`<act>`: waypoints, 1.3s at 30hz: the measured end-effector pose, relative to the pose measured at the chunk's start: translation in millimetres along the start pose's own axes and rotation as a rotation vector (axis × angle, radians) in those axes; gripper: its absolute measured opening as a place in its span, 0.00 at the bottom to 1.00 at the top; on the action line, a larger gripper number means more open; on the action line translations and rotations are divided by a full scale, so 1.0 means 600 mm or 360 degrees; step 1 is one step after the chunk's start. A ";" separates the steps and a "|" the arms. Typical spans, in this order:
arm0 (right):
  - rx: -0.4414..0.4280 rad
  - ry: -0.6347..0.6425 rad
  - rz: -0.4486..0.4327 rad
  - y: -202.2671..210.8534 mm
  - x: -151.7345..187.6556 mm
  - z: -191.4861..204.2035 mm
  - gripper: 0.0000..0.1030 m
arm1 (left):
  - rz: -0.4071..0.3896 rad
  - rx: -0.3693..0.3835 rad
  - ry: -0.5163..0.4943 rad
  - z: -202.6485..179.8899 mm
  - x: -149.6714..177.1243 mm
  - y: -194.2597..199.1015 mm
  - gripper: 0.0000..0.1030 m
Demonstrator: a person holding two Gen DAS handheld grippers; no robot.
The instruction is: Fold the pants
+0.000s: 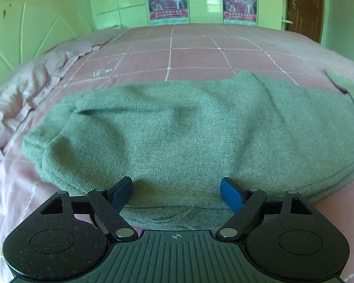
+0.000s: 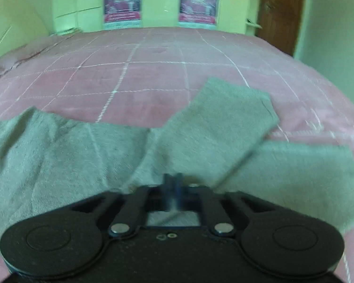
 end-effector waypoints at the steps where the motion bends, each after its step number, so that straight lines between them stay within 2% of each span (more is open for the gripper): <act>1: -0.0016 -0.0029 -0.0023 0.017 0.010 -0.016 0.00 | 0.0006 0.0008 -0.0006 -0.003 -0.003 -0.001 0.80; 3: -0.0037 -0.0095 -0.0051 0.051 0.038 -0.043 0.00 | 0.0001 0.0010 -0.0010 -0.004 -0.001 -0.002 0.81; 5: -0.0039 -0.0154 -0.0002 0.062 0.071 -0.069 0.00 | -0.0016 0.0008 -0.0006 -0.005 0.002 -0.004 0.82; 7: -0.0130 -0.0228 -0.0078 0.083 0.077 -0.080 0.01 | -0.0035 0.0005 0.0010 -0.004 0.004 -0.008 0.82; 8: -0.0157 -0.0226 -0.0120 0.091 0.069 -0.074 0.15 | -0.0045 0.0002 0.0018 -0.004 0.006 -0.008 0.83; 9: -0.0202 -0.0204 -0.0143 0.093 0.056 -0.062 0.20 | -0.0051 -0.0003 0.0023 -0.005 0.008 -0.008 0.83; 11: -0.0200 -0.0143 -0.0183 0.086 0.028 -0.030 0.37 | -0.0049 -0.0017 0.0032 -0.008 0.008 -0.009 0.83; 13: -0.0188 -0.0082 -0.0205 0.072 -0.002 0.001 0.39 | -0.0045 -0.0016 0.0038 -0.005 0.006 -0.010 0.83; 16: -0.0055 0.0064 -0.0164 0.029 -0.033 0.047 0.39 | -0.0056 -0.0029 0.0050 -0.005 0.007 -0.008 0.83; 19: 0.0202 0.0319 -0.0085 -0.019 -0.041 0.079 0.43 | -0.0069 -0.0046 0.0057 -0.008 0.009 -0.007 0.83; 20: 0.0228 0.0371 -0.0063 -0.025 -0.039 0.080 0.31 | -0.0070 -0.0046 0.0056 -0.007 0.009 -0.007 0.83; 21: 0.0204 0.0381 -0.0070 -0.022 -0.037 0.074 0.12 | -0.0070 -0.0043 0.0054 -0.006 0.009 -0.007 0.83; 22: 0.0191 0.0347 -0.0063 -0.013 -0.035 0.064 0.00 | -0.0070 -0.0036 0.0053 -0.005 0.009 -0.007 0.83; 25: 0.0174 0.0287 -0.0104 0.036 -0.019 0.025 0.00 | -0.0078 -0.0017 0.0054 -0.001 0.011 -0.007 0.83; 30: 0.0085 0.0075 0.0055 0.084 0.062 -0.045 0.00 | -0.0109 -0.0007 0.0051 0.000 0.017 -0.007 0.84; 32: 0.0115 0.0023 0.0141 0.087 0.090 -0.059 0.00 | -0.0114 -0.0006 0.0052 0.001 0.018 -0.007 0.84; 33: 0.0119 -0.0014 0.0117 0.095 0.097 -0.064 0.01 | -0.0115 -0.0005 0.0051 0.001 0.018 -0.007 0.84; 35: 0.0064 -0.0063 -0.0027 0.119 0.094 -0.070 0.14 | -0.0119 -0.0002 0.0050 0.002 0.018 -0.008 0.84; 39: 0.0076 0.0110 -0.0222 0.126 0.043 -0.033 0.13 | -0.0120 -0.0003 0.0052 0.002 0.019 -0.008 0.84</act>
Point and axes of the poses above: each gripper's, at about its wrist camera, not at the fingertips, and y roughly against the way its jaws point, z to its left, x to its underside, the point moved 1 cm from there along -y, roughly the way its jaws point, and after that the axes turned 4 degrees about x, right-handed, at the moved point
